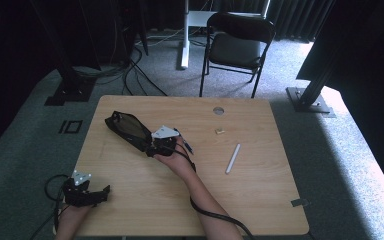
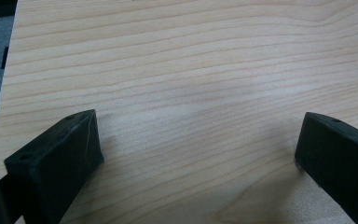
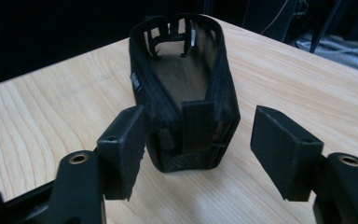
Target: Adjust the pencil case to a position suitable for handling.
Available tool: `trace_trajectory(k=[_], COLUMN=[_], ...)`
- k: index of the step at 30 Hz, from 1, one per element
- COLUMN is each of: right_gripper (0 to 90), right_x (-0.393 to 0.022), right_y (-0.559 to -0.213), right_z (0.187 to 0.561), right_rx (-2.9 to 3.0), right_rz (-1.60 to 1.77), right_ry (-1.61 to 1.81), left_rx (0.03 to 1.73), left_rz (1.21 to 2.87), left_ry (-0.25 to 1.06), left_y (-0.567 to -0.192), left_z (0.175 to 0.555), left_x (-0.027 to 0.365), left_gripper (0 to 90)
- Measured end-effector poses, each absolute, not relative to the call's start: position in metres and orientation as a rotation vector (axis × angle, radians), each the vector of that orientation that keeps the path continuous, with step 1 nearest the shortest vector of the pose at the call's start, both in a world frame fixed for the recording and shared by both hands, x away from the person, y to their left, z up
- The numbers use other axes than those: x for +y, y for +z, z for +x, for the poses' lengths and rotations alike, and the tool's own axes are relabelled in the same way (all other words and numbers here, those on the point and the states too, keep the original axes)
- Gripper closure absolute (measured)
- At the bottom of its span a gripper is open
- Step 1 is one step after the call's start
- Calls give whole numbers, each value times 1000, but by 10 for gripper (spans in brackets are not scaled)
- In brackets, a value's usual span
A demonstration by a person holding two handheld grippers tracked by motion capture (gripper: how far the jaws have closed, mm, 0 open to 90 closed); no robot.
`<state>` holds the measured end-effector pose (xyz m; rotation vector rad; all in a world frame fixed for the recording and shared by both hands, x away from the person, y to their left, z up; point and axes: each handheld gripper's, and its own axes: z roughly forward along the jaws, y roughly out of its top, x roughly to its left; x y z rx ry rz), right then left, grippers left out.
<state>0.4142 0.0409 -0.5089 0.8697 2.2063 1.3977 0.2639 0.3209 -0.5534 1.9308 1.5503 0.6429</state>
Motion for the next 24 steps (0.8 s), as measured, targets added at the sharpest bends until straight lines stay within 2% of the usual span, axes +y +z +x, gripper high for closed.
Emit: trace_trajectory(k=[5, 6, 8, 17, 24], right_gripper=[410, 462, 508, 565, 662], right_x=[45, 45, 46, 51, 55], right_y=[-509, -510, -509, -511, -514], right_z=[418, 420, 422, 427, 428], right_rx=[2216, 2214, 2219, 2243, 2250], right_rz=[857, 857, 867, 862, 859], right_ry=[1362, 1347, 1347, 1363, 1360], left_rx=[1550, 1550, 1550, 1550, 1550], left_rz=[1931, 1932, 1932, 1931, 1931], left_ry=[643, 643, 642, 643, 643], left_y=[-553, -553, -553, -553, -553], left_z=[264, 264, 264, 264, 264], left_x=[321, 321, 321, 321, 321], left_gripper=[5, 5, 5, 6, 6])
